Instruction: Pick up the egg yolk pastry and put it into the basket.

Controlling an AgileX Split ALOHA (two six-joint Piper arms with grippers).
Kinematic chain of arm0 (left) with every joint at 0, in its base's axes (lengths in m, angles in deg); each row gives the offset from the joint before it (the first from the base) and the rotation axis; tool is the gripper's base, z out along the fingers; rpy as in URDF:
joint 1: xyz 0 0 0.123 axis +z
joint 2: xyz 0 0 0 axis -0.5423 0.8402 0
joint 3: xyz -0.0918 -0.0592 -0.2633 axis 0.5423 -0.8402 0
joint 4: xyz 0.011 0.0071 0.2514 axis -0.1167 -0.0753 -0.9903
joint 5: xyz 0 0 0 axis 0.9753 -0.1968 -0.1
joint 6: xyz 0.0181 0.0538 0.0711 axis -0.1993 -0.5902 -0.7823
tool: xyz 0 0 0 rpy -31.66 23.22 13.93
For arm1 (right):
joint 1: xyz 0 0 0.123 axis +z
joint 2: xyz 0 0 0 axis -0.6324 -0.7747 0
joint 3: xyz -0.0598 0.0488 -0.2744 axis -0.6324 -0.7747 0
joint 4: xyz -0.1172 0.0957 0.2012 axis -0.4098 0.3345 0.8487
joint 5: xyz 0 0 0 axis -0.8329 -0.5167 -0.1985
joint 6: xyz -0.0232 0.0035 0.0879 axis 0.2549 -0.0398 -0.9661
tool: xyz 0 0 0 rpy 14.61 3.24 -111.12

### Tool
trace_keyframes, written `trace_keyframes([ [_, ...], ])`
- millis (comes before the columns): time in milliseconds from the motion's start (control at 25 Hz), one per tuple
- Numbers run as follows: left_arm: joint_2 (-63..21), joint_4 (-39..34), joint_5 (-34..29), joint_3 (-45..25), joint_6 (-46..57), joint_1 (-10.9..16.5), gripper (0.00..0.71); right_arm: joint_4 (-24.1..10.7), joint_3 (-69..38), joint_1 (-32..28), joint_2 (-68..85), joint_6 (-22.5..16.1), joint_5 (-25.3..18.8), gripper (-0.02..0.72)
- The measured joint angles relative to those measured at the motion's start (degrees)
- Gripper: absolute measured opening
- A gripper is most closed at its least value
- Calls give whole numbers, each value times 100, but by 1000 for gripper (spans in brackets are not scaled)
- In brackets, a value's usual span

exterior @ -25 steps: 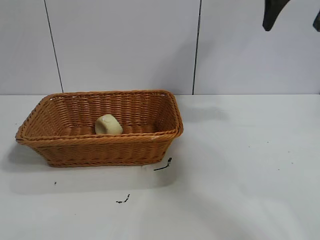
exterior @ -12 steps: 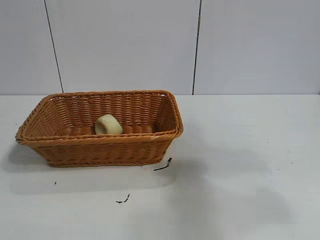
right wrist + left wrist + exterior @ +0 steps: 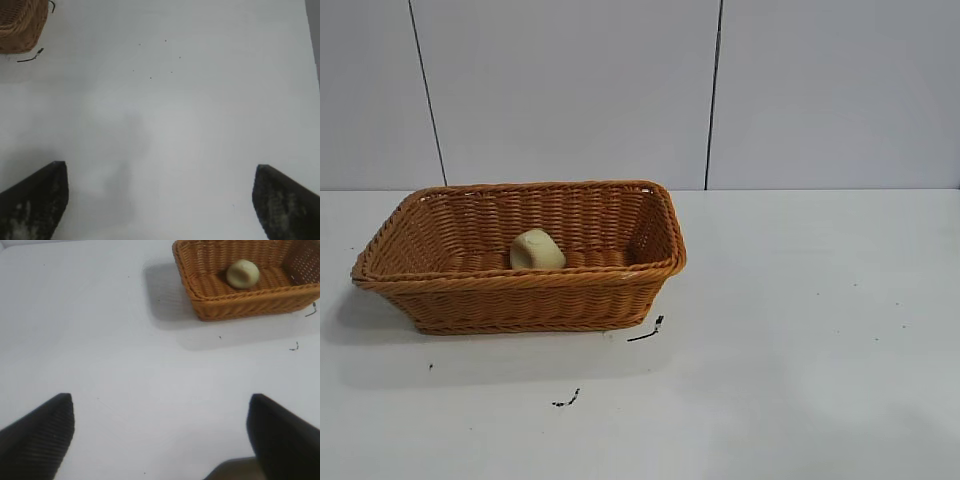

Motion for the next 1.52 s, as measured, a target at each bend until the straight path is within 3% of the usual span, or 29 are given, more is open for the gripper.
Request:
trace_keyframes([
  [840,0,0,0,0,0,0,696,-32,-21,-7,290,6,30,693],
  [1040,0,0,0,0,0,0,696,-32,-21,-251,322,11,35,693],
  [1520,0,0,0,0,0,0,696,32,-21,-250,1498,14,19,693],
])
